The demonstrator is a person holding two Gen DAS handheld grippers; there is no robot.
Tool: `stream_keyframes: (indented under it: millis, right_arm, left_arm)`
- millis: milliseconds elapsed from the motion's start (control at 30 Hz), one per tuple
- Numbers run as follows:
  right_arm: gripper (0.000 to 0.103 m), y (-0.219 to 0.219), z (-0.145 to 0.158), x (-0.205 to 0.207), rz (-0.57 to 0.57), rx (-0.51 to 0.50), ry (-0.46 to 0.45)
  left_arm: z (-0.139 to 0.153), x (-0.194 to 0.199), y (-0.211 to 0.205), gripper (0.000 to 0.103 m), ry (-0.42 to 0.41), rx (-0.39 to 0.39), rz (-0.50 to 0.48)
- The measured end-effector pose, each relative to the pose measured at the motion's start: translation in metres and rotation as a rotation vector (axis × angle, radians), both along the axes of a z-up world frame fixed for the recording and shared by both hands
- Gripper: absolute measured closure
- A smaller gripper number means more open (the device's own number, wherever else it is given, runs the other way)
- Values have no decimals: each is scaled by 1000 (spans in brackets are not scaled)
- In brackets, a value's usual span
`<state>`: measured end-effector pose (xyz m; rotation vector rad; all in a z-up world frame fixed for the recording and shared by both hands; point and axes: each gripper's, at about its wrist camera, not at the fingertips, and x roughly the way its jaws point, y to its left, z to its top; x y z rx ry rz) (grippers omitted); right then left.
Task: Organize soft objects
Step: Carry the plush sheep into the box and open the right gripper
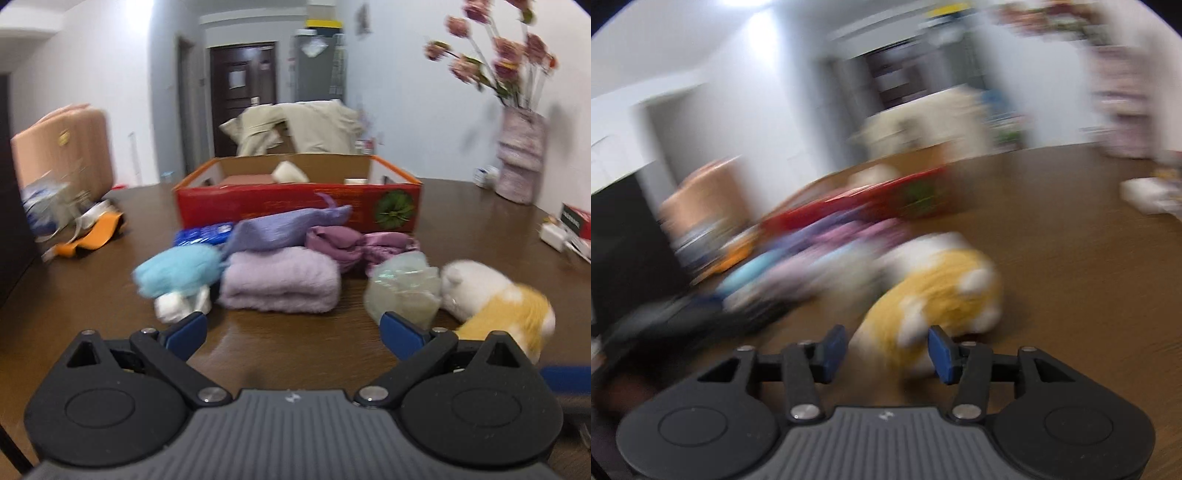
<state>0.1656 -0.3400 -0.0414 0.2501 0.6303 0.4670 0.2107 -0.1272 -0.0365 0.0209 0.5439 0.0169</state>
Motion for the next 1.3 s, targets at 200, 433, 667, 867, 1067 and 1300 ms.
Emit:
stream_keyframes:
  millis: [200,433,667,867,1067,1300]
  right_arm:
    - [49,-16,19,-21,-90,28,-123]
    - [49,-36,-2,26,-158,120,5]
    - [50,-27,-16,37,-139,141,59]
    - [57,-28,-15,34,-150,159,89]
    - [57,-32,6,-5,-136,144,47]
    - [57,-25,27,-13,-125,129,-17]
  left_arm:
    - [10,-23,4,9,22,-158,-74]
    - [4,-3,9,32,138,-404,-177]
    - [-8,12,12,50,220,-519,-233]
    - [-8,5,9,62,252,-568,-285]
    - [15,-33,4,62,154,-519,-359]
    - [32,-29,14,62,111,-518,-353]
